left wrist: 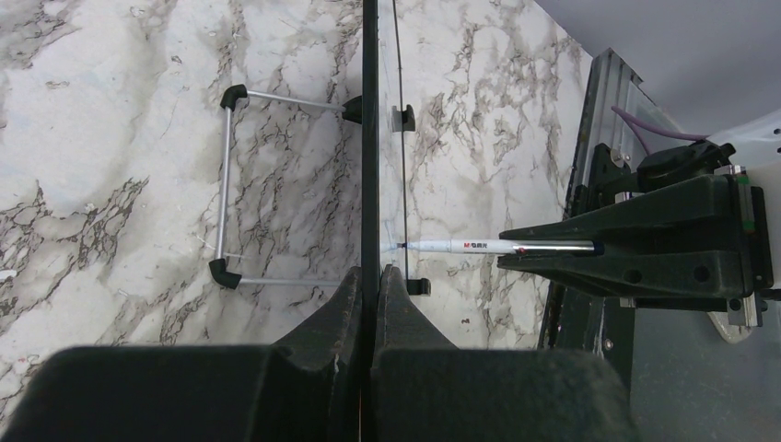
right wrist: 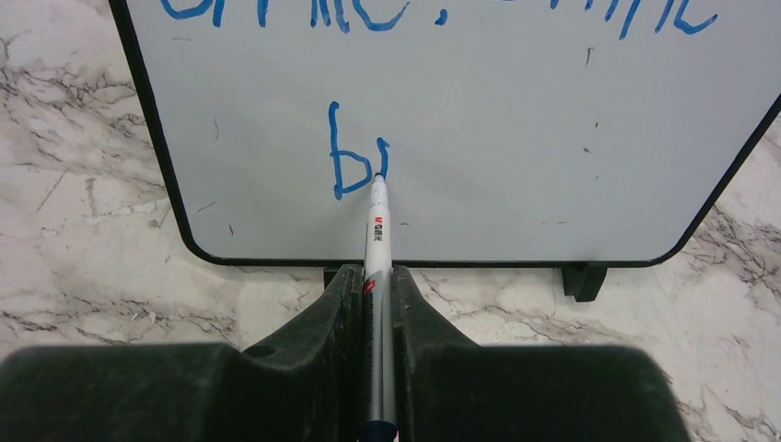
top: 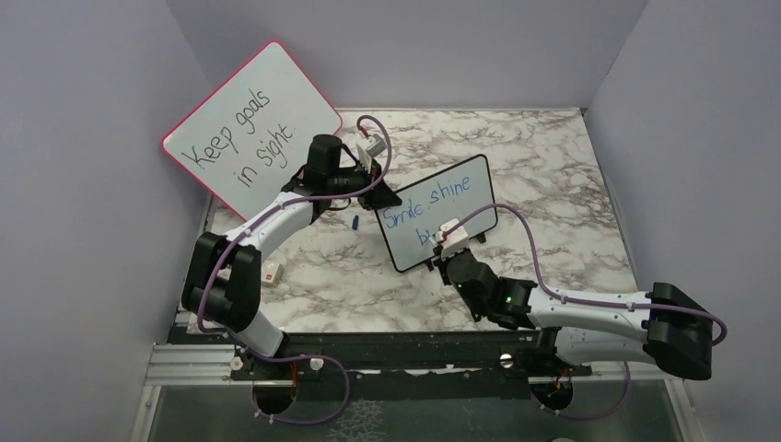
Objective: Write a sentence on the whiteboard
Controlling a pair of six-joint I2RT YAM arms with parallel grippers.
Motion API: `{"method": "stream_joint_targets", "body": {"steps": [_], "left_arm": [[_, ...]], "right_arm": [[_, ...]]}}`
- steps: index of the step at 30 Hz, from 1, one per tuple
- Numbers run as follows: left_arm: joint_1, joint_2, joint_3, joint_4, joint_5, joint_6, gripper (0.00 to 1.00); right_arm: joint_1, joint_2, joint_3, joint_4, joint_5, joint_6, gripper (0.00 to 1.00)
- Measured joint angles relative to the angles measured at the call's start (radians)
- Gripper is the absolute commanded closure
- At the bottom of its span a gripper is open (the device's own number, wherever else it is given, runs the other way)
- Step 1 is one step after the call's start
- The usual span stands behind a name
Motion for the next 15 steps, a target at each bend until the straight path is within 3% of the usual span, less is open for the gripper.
{"method": "stream_joint_targets", "body": {"steps": [15], "left_arm": [[0.0,0.0,0.0,-0.001,0.0,0.0,1.0]], "right_arm": [[-0.015,0.0,0.0,0.064,0.007,-0.034,0.99]]}}
